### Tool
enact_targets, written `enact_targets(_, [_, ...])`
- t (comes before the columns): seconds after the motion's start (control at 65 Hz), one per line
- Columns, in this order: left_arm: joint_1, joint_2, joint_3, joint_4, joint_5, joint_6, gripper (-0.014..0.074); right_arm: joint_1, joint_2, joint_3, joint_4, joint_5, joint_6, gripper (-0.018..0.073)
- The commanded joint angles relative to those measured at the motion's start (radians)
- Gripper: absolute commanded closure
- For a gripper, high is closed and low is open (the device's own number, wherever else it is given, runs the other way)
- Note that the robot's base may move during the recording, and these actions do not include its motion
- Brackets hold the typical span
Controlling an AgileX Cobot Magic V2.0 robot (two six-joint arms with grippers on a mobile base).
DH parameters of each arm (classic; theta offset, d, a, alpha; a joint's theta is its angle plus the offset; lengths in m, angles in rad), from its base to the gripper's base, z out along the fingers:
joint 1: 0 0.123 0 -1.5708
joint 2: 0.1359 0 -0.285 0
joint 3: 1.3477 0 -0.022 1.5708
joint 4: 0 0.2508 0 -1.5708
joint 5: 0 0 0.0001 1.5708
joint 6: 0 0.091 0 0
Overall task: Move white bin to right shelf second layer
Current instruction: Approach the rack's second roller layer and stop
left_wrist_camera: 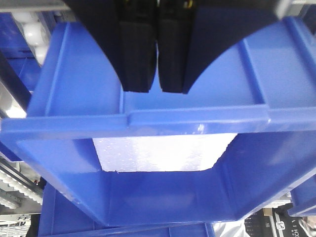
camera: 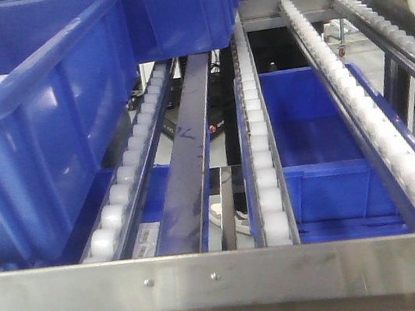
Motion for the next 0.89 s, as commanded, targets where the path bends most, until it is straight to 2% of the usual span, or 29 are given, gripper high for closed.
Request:
enact_targets(0.0, [-0.006,-0.014,0.037,-0.005,-0.084,-0.004,0.0512,-0.008,0.001,-0.031,0.004,-0.1,0.0,0.0503])
enact_targets(0.877, [-0.006,-0.014,0.037,-0.005,-0.084,-0.004,0.0512,-0.008,0.001,-0.031,0.004,-0.1,0.0,0.0503])
